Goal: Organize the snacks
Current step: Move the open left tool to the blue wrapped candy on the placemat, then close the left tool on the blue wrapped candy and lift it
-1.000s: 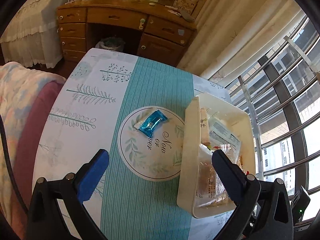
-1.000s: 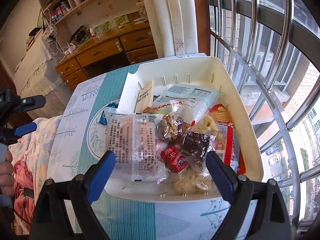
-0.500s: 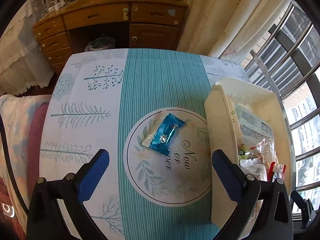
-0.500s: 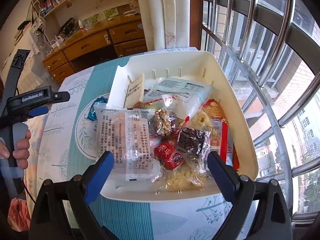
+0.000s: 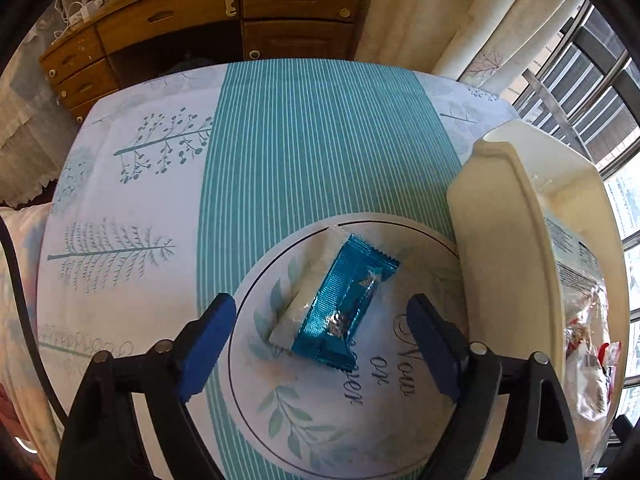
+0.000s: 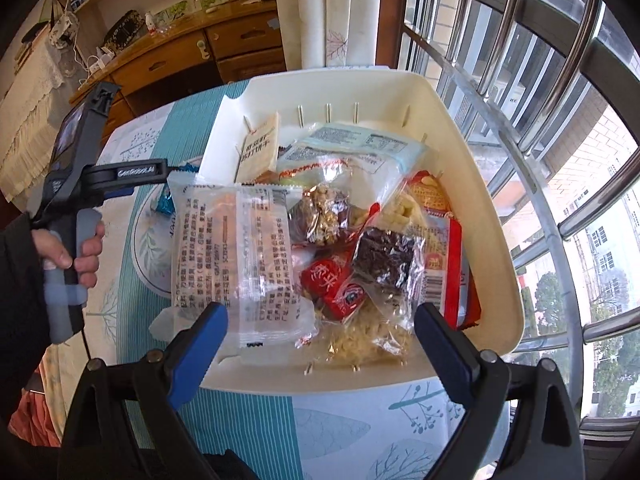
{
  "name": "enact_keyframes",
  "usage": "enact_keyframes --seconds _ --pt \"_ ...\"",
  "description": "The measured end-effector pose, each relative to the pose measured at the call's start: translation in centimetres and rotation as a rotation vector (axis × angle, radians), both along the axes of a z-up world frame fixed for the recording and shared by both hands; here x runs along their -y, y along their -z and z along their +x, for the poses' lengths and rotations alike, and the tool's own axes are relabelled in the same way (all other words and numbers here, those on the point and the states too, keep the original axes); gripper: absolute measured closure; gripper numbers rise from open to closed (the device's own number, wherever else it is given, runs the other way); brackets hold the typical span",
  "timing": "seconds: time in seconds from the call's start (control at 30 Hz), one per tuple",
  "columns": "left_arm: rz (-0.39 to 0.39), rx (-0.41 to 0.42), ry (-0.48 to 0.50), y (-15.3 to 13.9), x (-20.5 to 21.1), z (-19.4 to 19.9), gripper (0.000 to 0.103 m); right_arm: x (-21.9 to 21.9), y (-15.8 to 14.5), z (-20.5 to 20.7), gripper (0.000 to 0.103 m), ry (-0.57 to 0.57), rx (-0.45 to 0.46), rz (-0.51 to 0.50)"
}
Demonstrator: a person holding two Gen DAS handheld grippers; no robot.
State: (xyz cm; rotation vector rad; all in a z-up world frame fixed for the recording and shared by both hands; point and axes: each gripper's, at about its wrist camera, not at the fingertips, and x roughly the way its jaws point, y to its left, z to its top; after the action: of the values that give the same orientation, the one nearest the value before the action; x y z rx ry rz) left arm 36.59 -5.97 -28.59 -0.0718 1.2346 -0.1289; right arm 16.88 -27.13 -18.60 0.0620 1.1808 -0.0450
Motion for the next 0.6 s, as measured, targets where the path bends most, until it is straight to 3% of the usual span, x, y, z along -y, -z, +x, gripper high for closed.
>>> enact_keyframes --seconds 0.1,0.33,0.4,0.6 --pt "-0.014 -0.008 0.004 0.8 0.1 0.6 0.028 -0.1 0.2 -0.1 0.008 0.000 -0.014 -0.003" --pt "-0.018 -0.015 0.022 1.6 0.5 1.3 0.034 -0.1 0.4 0.2 0.008 0.011 -0.020 0.001" --pt "-0.016 -0.019 0.033 1.8 0.7 1.4 0.043 -0.2 0.5 0.2 0.008 0.010 -0.023 0.006" --pt "0.003 -0.005 0.045 1.6 1.2 1.5 0.051 -0.2 0.4 0.1 0.008 0.018 -0.023 0.009"
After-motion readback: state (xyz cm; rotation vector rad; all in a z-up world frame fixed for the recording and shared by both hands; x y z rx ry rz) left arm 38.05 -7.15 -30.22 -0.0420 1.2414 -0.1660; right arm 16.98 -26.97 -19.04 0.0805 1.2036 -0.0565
